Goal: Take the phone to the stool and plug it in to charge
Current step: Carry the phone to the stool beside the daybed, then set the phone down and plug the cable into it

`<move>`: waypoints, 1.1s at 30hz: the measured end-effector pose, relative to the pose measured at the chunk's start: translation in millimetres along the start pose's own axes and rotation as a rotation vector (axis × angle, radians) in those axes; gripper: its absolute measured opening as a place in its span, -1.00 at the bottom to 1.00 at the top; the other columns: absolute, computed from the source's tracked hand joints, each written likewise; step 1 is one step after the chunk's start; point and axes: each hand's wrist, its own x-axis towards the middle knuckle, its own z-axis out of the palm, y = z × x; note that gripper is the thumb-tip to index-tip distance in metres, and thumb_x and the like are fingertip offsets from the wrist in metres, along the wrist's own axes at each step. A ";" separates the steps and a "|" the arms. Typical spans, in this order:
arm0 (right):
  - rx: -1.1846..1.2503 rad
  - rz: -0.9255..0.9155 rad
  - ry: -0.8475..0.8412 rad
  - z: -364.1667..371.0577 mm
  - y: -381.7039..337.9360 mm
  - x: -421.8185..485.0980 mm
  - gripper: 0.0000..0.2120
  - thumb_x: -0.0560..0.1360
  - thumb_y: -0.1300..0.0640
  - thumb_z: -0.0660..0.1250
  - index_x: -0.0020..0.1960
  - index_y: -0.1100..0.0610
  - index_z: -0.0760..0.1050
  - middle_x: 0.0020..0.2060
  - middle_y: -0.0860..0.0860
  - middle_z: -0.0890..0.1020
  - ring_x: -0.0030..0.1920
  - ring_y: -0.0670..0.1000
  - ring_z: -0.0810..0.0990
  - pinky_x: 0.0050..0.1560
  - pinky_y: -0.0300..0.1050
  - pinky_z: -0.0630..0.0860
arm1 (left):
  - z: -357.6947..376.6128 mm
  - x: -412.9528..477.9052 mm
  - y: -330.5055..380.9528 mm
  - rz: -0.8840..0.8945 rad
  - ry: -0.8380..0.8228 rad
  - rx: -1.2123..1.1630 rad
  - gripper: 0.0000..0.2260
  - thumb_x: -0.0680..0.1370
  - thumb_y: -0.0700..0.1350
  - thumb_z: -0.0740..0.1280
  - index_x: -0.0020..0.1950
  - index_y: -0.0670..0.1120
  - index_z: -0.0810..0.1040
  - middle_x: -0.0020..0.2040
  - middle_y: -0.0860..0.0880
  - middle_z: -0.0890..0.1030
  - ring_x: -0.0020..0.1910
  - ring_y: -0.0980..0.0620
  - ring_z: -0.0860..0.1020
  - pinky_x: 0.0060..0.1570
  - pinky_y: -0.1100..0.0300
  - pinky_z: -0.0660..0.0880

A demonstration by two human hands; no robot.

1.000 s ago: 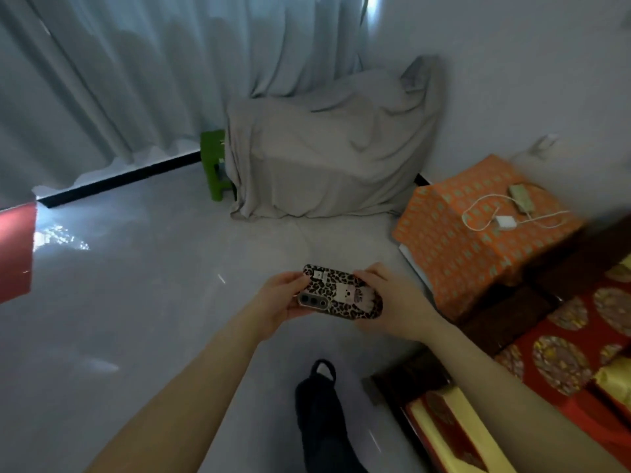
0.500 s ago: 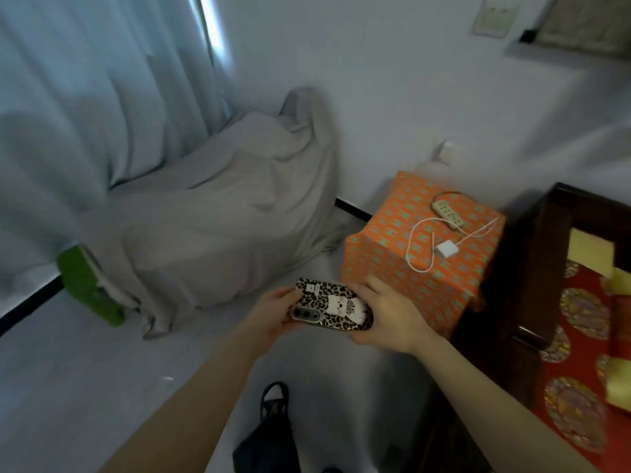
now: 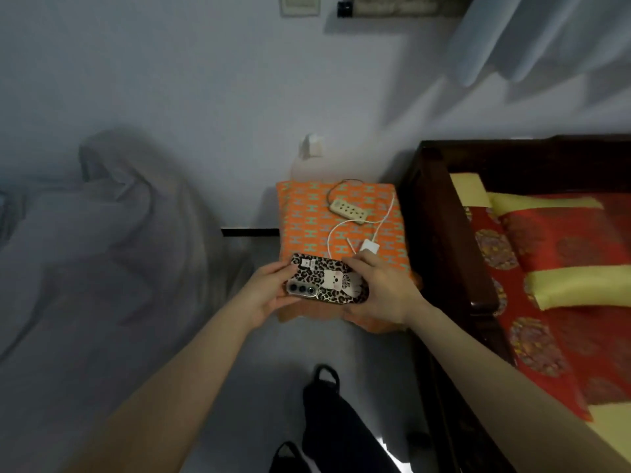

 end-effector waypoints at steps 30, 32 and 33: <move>0.068 0.342 0.210 117.7 195.4 273.1 -0.23 0.29 -0.23 0.40 0.37 0.14 0.36 0.16 0.07 0.52 0.01 0.12 0.59 -0.21 0.03 0.63 | 49.8 369.3 47.6 -0.253 -0.108 -0.414 -0.90 0.58 -0.15 0.21 0.05 -0.11 0.49 0.08 -0.13 0.55 0.08 -0.08 0.55 0.23 0.00 0.47; 0.059 0.391 0.227 140.1 190.9 272.7 -0.24 0.31 -0.27 0.37 0.38 0.12 0.37 0.14 0.04 0.52 0.03 0.08 0.58 -0.19 -0.04 0.61 | 51.7 369.3 36.2 -0.273 -0.072 -0.418 -0.91 0.59 -0.14 0.18 -0.04 -0.06 0.46 -0.03 -0.08 0.53 -0.05 -0.02 0.55 0.05 0.09 0.52; 0.056 0.407 0.228 151.0 189.3 272.1 -0.24 0.31 -0.26 0.39 0.38 0.11 0.37 0.15 0.03 0.52 0.04 0.07 0.58 -0.18 -0.05 0.59 | 50.2 373.6 26.8 -0.258 -0.061 -0.435 -0.92 0.59 -0.16 0.17 -0.02 -0.06 0.45 -0.05 -0.05 0.52 -0.09 0.00 0.54 -0.05 0.13 0.56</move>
